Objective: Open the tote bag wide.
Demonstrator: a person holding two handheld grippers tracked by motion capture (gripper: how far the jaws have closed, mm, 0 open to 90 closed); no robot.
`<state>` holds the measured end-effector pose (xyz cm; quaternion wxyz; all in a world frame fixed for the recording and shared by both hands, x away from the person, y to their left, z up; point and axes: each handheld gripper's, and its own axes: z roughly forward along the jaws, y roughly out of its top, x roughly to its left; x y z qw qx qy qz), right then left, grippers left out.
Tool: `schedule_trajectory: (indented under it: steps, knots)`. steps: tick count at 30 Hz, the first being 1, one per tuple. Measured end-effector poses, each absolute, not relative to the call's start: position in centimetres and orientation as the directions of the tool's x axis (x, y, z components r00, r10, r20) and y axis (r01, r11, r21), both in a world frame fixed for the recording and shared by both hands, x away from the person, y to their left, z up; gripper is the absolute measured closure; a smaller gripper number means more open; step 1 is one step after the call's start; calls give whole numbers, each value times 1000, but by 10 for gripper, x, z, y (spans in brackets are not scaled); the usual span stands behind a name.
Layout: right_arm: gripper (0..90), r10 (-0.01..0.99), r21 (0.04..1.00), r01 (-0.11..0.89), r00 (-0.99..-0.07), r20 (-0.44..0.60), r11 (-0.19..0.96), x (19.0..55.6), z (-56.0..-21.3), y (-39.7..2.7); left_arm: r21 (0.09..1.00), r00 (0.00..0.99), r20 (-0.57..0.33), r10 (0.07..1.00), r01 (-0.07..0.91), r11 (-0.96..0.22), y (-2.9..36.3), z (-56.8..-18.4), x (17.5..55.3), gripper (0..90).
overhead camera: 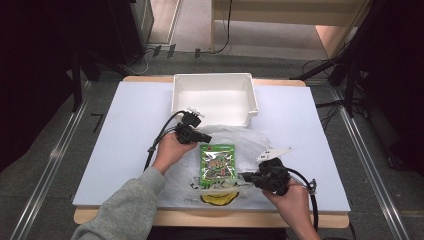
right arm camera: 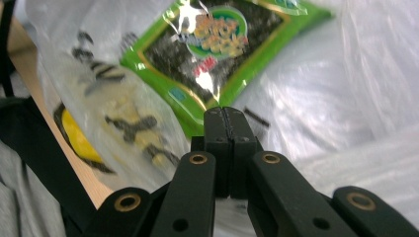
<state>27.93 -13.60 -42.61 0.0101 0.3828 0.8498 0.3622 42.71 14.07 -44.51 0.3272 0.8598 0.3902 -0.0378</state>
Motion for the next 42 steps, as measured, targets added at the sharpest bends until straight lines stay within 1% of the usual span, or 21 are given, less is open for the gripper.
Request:
schedule_trajectory:
  steps: [8,14,22,26,32,34,37,42]
  knots:
    - [900,622,637,626,-731,280,449,290,-420,-113,530,691,-321,648,698,-481,140,-445,427,900]
    - [900,585,625,616,-755,296,478,286,-425,-95,525,690,-321,649,700,-484,138,-445,426,900]
    - [900,575,597,623,-759,306,505,268,-441,-98,526,688,-318,652,700,-482,137,-442,425,900]
    - [900,577,567,635,-755,312,524,256,-450,-97,523,688,-315,653,701,-485,138,-441,425,900]
    - [900,571,530,642,-757,318,555,250,-466,-95,530,685,-315,657,701,-477,141,-438,424,900]
    - [900,567,536,649,-751,338,540,250,-468,-96,531,688,-314,654,699,-480,142,-436,424,900]
    - [900,564,534,648,-753,340,543,250,-468,-95,541,687,-317,654,697,-470,142,-431,422,899]
    - [900,553,547,617,-776,302,567,249,-466,-92,560,690,-317,651,690,-458,144,-424,419,873]
